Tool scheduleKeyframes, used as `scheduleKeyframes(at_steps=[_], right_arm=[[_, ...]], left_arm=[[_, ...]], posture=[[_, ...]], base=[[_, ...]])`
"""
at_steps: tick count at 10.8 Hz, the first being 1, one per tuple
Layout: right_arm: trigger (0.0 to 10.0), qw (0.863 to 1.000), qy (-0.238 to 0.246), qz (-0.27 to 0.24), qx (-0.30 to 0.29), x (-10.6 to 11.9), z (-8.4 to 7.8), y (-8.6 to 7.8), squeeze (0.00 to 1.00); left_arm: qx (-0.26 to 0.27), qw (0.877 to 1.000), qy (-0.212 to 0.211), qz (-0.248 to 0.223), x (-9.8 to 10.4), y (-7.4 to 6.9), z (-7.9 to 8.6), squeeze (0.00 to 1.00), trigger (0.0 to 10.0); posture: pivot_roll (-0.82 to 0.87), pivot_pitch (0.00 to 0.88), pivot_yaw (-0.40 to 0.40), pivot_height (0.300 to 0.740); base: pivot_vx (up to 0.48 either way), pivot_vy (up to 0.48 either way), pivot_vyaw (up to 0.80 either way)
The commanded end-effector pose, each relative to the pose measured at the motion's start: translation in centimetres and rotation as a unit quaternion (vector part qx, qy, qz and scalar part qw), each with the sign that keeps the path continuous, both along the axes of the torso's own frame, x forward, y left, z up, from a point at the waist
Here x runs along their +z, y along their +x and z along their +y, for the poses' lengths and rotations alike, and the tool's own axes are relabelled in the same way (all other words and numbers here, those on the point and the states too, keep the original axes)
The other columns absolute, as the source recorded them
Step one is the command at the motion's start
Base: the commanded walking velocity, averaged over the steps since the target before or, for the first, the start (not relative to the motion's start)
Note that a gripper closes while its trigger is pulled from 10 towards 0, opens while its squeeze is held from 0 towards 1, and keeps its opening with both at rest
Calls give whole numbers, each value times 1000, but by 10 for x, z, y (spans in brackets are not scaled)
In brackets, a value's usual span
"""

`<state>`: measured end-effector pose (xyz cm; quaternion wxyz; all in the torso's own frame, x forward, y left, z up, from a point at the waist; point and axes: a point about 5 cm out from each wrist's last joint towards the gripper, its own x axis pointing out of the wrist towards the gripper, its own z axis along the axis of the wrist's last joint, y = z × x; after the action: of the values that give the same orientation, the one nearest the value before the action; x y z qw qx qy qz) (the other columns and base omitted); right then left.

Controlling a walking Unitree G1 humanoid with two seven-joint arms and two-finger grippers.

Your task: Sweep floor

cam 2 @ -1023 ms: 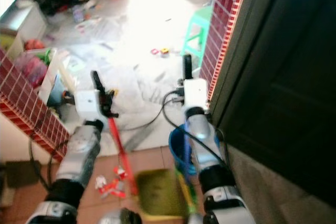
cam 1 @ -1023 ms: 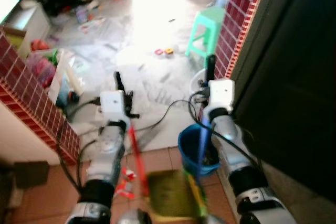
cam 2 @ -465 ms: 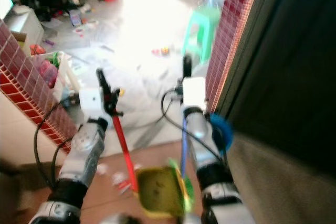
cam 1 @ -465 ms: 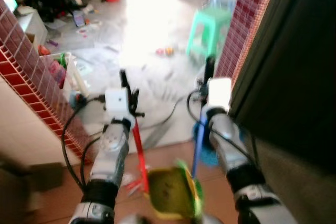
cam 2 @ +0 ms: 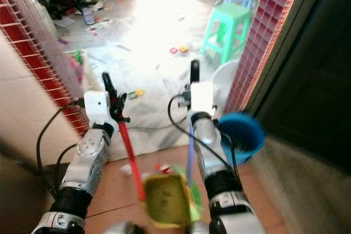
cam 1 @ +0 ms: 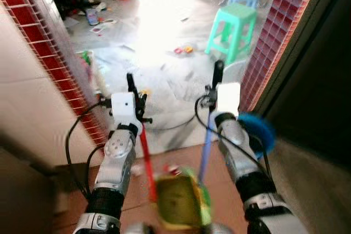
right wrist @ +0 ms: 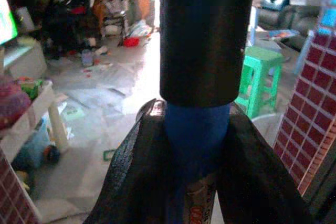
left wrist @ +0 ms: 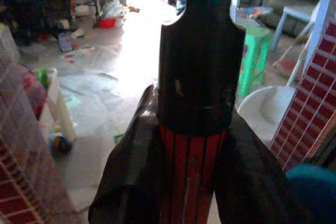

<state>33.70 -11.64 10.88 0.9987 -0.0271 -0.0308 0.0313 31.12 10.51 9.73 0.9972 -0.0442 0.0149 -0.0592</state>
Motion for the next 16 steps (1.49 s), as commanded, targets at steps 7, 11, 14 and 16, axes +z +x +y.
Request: scheduleKeyframes(at_steps=[7,11,14,16], right_arm=[[10000,1000,-11,-19,-18,7,-7,3,0],[10000,999,-19,-23,-18,8,-7,4,0],[10000,997,-51,-58,-26,19,-8,4,0],[10000,990,-78,-120,-18,45,-4,6,0]], left_arm=[[-2,998,-48,-40,22,0,-2,0,10000],[59,995,-14,-79,30,2,13,0,10000],[135,985,55,-94,30,3,36,0,10000],[152,981,60,-101,31,2,41,0,10000]], posture=[[-60,0,43,740],[-60,0,42,740],[-61,0,44,740],[-63,0,46,740]], base=[[0,111,0],[0,0,0],[0,0,0],[0,0,0]])
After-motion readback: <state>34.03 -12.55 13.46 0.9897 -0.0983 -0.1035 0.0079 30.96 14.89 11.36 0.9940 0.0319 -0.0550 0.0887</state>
